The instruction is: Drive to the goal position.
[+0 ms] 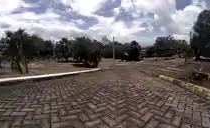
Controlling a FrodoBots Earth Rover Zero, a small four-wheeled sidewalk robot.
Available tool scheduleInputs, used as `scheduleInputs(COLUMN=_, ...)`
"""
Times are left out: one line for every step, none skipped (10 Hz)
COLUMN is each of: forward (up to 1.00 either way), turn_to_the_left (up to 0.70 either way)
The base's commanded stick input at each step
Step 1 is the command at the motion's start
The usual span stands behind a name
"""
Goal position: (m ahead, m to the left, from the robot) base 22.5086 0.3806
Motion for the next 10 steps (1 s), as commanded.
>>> scheduleInputs(forward=1.00, turn_to_the_left=0.00)
scheduleInputs(forward=1.00, turn_to_the_left=0.00)
scheduleInputs(forward=1.00, turn_to_the_left=0.00)
scheduleInputs(forward=1.00, turn_to_the_left=0.00)
scheduleInputs(forward=1.00, turn_to_the_left=0.00)
scheduleInputs(forward=1.00, turn_to_the_left=0.00)
scheduleInputs(forward=1.00, turn_to_the_left=0.00)
scheduleInputs(forward=1.00, turn_to_the_left=0.00)
scheduleInputs(forward=1.00, turn_to_the_left=0.00)
scheduleInputs(forward=1.00, turn_to_the_left=0.00)
